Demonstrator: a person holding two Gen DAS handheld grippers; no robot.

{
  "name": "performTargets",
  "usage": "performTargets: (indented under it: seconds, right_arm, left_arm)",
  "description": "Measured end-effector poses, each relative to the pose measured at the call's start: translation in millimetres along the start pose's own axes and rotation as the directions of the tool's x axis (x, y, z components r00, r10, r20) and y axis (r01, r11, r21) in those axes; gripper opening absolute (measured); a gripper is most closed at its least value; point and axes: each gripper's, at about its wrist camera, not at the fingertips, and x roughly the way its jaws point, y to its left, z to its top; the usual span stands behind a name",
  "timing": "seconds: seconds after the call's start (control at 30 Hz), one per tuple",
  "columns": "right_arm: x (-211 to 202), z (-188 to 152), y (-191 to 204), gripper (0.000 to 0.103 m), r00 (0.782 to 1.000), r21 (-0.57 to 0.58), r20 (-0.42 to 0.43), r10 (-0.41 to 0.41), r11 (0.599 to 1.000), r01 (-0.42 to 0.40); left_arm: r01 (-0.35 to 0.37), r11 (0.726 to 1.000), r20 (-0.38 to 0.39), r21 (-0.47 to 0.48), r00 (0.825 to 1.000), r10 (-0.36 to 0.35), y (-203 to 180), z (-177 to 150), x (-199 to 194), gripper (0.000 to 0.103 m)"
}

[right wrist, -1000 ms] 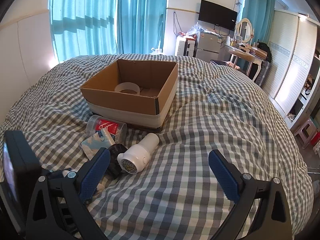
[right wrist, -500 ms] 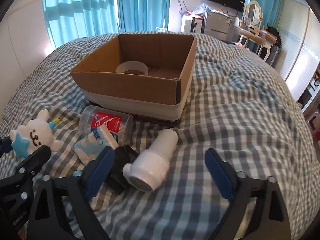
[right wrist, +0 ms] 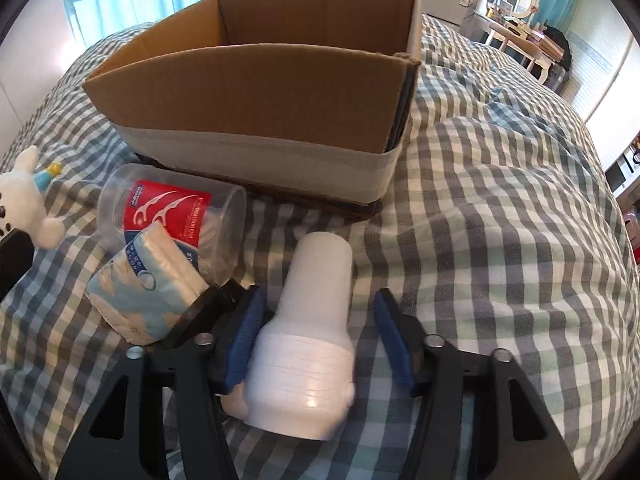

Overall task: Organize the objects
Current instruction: 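Grasp the white grilled cylinder with the right tool, then carry the bunny with the left tool while the right tool carries the cylinder to the box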

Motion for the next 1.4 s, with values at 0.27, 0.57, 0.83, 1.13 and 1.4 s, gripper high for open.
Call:
performTargets:
  seconds: [0.27, 0.57, 0.83, 1.13, 1.4]
  right_arm:
    - [-37, -11, 9, 0.042, 0.996, -0.04, 0.092, 0.012, 0.999, -0.009]
    - [-111, -14, 13, 0.042, 0.97, -0.068, 0.244, 0.018, 0.998, -0.002]
    - [-179, -17, 20, 0.042, 0.928, -0.092, 0.372, 0.016, 0.996, 0.02]
    - [-230, 2, 26, 0.042, 0.891, -0.14, 0.449, 0.075, 0.99, -0.013]
    - [-252, 56, 18, 0.042, 0.866, -0.134, 0.494, 0.077, 0.991, -0.011]
  left_arm:
    - [0.002, 1.0, 0.023, 0.005, 1.0, -0.002, 0, -3, -12, 0.059]
    - [0.003, 1.0, 0.099, 0.03, 0.995, -0.006, -6, 1, -61, 0.059]
    - [0.006, 0.999, 0.175, 0.048, 0.984, -0.015, -9, 12, -99, 0.059]
    - [0.023, 0.999, 0.238, 0.035, 0.971, -0.03, 3, 49, -121, 0.059]
    - [0.025, 1.0, 0.267, 0.017, 0.963, -0.029, 10, 102, -111, 0.059]
